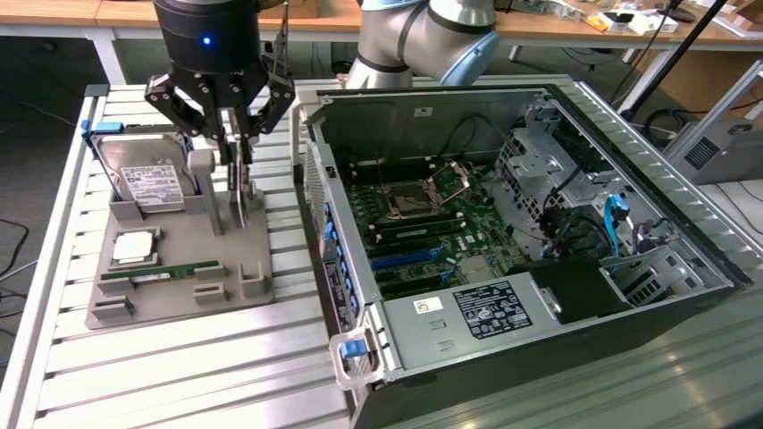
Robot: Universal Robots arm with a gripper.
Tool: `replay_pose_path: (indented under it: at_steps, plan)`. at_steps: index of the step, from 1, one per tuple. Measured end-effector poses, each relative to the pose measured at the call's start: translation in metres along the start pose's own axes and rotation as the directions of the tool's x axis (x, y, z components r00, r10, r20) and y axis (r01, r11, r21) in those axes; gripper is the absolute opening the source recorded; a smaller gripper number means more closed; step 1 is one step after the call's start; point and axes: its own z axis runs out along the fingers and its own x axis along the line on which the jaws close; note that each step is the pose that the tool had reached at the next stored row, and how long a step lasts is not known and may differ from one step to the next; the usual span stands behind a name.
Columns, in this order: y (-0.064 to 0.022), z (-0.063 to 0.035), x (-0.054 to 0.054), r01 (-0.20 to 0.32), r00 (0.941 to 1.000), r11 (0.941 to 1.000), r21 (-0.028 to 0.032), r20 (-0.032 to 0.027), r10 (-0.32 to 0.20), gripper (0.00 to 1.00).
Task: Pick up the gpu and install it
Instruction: 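Pick up the gpu and move the gpu toward the slot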
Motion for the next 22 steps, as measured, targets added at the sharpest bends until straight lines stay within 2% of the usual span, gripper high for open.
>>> replay_pose_path:
  at_steps: [22]
  plan:
    - [0.0003,-0.0150,0.000,0.000,1.0000,1.0000,-0.0011,0.0000,0.000,0.27]
